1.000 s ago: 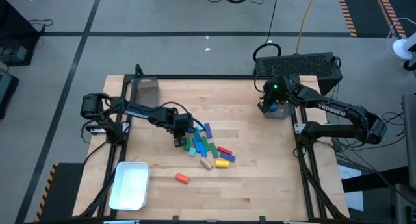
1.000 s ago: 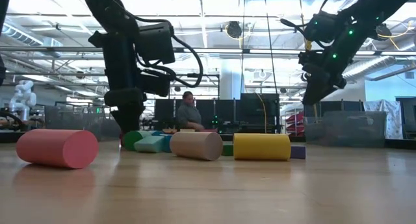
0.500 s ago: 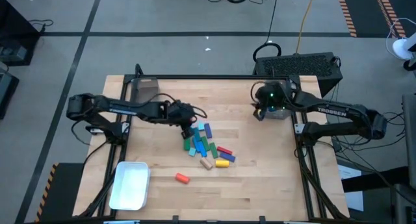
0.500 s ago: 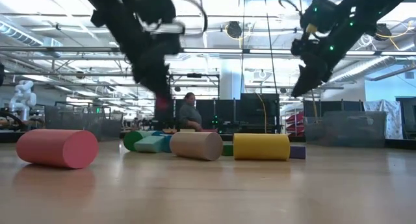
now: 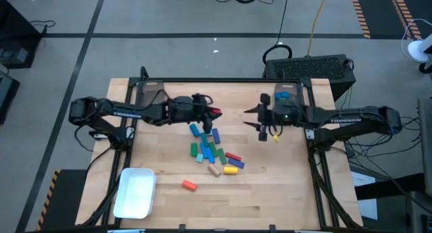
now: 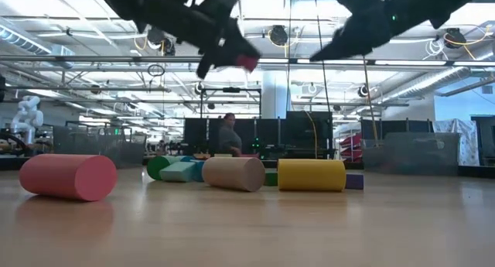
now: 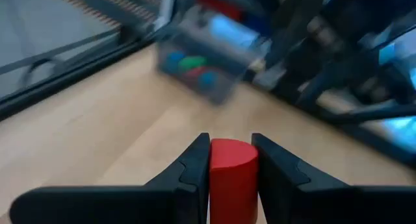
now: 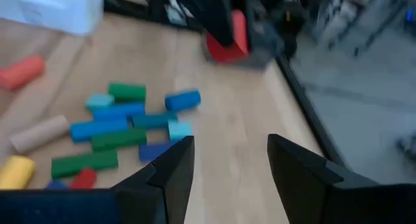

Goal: Sort blocks by size
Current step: Put the red half circle block into the right black bin

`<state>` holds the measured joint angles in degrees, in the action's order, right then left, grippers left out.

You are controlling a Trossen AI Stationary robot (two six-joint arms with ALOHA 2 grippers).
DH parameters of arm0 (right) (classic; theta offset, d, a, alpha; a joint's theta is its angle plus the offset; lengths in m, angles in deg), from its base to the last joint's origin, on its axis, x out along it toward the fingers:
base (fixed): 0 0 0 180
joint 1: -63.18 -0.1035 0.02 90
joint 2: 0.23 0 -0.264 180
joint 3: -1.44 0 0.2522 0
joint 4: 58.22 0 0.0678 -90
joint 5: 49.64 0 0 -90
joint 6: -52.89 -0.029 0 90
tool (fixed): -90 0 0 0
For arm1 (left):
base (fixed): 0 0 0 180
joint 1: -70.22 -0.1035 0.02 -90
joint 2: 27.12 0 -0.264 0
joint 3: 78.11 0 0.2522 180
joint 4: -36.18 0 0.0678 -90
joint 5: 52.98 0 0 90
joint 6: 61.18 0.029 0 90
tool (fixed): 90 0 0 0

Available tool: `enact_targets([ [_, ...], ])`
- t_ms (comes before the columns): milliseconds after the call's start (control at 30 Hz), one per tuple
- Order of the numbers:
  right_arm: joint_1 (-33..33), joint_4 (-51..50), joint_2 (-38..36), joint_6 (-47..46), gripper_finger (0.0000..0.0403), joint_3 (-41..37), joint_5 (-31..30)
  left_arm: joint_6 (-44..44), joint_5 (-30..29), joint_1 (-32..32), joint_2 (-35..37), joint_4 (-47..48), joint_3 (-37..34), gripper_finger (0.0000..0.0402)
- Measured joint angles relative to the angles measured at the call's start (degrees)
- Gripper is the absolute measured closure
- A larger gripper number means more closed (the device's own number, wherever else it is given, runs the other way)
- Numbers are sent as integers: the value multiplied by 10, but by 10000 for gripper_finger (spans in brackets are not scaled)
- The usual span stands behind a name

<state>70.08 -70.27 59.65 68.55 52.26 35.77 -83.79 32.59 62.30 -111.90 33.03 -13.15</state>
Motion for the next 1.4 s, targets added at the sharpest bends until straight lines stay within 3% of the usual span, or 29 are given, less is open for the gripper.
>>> enact_targets([
  [167,-24,64,0,55,220,0,-43,-28,28,1,-4,-83,0,309],
  [400,-29,163,30,117,220,0,-44,-56,27,1,-4,-164,0,308],
  [767,-29,338,139,222,220,0,-99,-56,26,1,-4,-183,0,305],
  [933,-29,398,167,234,220,0,-96,-56,26,1,-4,-182,0,305],
  [1067,-29,423,180,253,220,0,-53,-53,27,1,-4,-182,0,304],
  [1400,-17,462,199,274,153,0,-41,-50,28,0,-3,-184,0,304],
])
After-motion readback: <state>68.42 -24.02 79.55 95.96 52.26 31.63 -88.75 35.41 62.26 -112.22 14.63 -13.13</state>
